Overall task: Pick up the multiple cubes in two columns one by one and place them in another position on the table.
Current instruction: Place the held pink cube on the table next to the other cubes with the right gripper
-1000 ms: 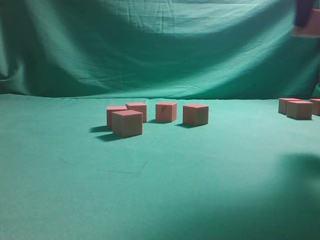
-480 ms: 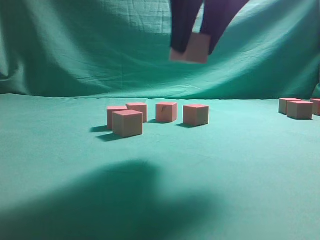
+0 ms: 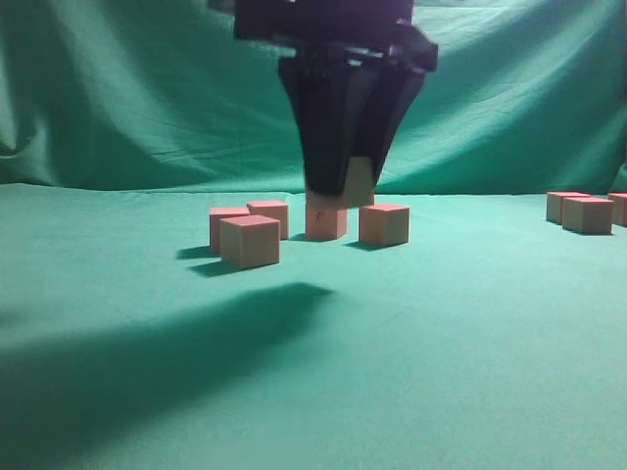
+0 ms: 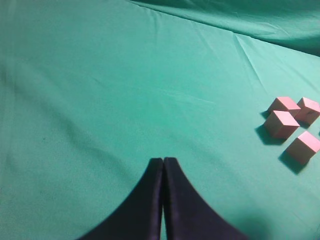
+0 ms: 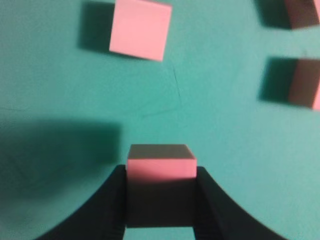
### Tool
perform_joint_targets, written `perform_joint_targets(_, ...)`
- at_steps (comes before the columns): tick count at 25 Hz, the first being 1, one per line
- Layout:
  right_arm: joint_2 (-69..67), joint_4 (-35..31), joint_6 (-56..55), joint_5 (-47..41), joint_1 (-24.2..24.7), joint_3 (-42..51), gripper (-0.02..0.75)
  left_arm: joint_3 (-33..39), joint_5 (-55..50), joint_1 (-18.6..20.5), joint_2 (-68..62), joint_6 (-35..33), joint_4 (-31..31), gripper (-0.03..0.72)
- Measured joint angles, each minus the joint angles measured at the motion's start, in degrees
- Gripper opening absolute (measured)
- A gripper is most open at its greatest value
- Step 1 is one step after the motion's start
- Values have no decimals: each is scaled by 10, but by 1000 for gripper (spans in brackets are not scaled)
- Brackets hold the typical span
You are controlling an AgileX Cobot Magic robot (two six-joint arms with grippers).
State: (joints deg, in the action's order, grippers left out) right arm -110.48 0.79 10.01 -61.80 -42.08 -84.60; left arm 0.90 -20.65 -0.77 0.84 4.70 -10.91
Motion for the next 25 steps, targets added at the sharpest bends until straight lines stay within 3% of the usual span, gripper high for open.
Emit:
perform_joint_targets(7,-44,0,69,24,0,-19,262,0,0,0,0,0,0,0)
perform_joint_targets(15,-55,1,72,74,0,-20,262,0,0,0,0,0,0,0)
perform_joint_targets(25,-77,-2,72,75,0,-21,262,0,0,0,0,0,0,0)
